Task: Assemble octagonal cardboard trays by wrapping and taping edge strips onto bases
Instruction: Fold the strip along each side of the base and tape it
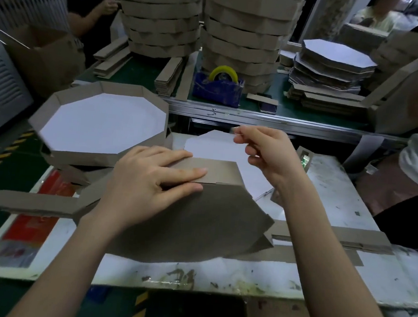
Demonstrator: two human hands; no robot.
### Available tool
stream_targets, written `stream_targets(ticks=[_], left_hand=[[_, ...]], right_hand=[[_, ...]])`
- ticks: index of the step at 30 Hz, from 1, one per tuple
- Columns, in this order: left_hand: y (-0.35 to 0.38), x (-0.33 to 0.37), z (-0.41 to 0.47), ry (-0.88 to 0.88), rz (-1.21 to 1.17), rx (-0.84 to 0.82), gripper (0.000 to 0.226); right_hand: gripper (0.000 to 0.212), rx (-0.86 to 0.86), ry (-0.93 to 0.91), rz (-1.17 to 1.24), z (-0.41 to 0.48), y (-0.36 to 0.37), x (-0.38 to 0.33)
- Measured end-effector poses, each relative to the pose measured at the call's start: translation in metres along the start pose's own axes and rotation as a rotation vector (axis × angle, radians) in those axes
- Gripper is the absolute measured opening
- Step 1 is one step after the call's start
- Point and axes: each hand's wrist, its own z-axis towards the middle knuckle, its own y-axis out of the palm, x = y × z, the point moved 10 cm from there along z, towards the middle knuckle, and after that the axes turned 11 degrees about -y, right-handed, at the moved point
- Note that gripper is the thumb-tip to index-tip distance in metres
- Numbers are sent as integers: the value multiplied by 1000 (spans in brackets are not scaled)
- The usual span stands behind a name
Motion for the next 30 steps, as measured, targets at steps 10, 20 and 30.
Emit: stream_targets(ticks=[10,20,30], left_hand=[[-17,-15,-25,-120,-52,78,70],[-14,-22,-35,-154,-169,46,111],[-16,-5,-43,30,-74,-16,55]], right_hand=[[25,-211,-44,-308,-55,89,-44],[25,-53,-92,-225,-103,88,-44],[25,20,-21,88,-146,87,-13]])
